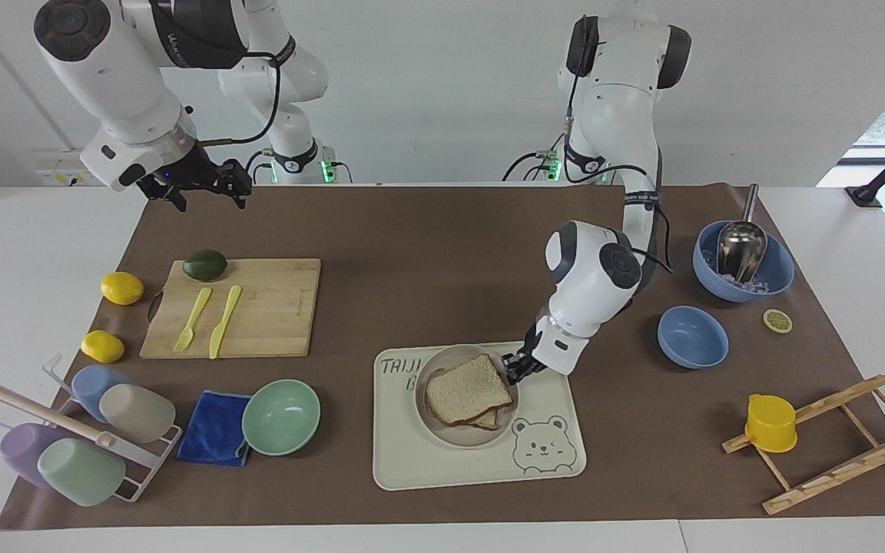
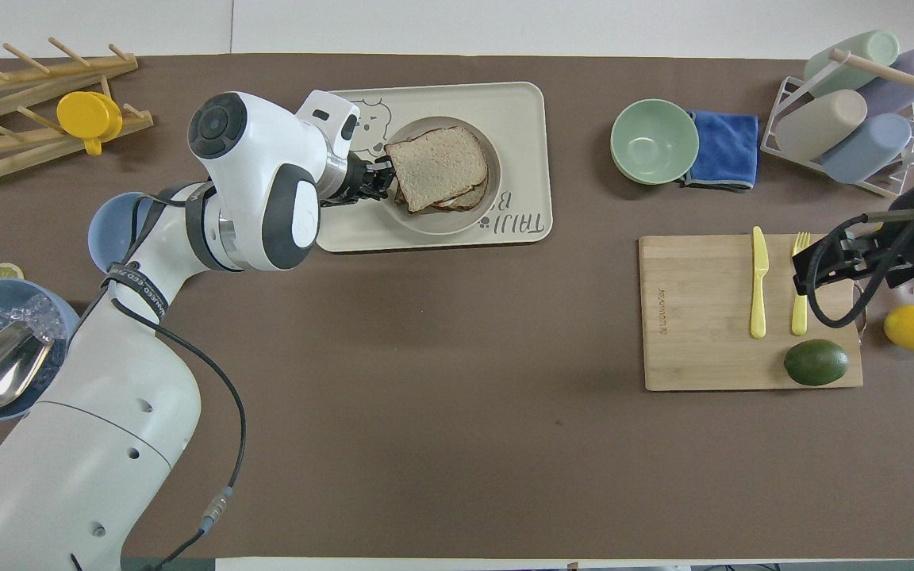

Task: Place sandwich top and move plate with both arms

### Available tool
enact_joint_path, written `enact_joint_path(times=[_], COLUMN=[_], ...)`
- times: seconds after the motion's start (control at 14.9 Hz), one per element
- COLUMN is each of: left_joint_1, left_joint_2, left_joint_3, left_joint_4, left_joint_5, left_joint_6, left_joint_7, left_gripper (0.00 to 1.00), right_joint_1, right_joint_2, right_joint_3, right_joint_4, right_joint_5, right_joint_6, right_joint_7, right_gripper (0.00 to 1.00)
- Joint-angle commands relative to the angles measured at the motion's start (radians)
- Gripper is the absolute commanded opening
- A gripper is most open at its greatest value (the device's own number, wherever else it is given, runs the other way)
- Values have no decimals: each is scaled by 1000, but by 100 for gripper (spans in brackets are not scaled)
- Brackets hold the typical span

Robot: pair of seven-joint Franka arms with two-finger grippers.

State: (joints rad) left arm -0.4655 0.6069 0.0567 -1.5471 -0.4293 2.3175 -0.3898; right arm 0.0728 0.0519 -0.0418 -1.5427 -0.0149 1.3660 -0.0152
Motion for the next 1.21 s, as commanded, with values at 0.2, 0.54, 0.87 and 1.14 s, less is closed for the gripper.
enact_joint_path(times=[0.2,0.54,0.87,1.14], left_joint_1=[4,50,67,77], left_joint_2=[-27,-149,-286,-387], left_joint_3=[44,98,180,183], left_joint_4=[-4,-11,-8,-4], left_joint_5=[-9,3,173,303], left_joint_6=[-82,-210,-423,-570], left_joint_7=[26,23,29,97], left_gripper=[100,100,100,100], right_joint_1=[-19,-48,22,51], right_joint_2=[-4,-4,-4,-4], right_joint_3=[14,19,-52,-75], right_joint_4=[6,6,6,7], right_joint_5=[6,4,6,6], right_joint_6=[-10,-4,-2,-2], right_joint_7=[-20,-22,-20,-20], right_gripper=[100,100,100,100])
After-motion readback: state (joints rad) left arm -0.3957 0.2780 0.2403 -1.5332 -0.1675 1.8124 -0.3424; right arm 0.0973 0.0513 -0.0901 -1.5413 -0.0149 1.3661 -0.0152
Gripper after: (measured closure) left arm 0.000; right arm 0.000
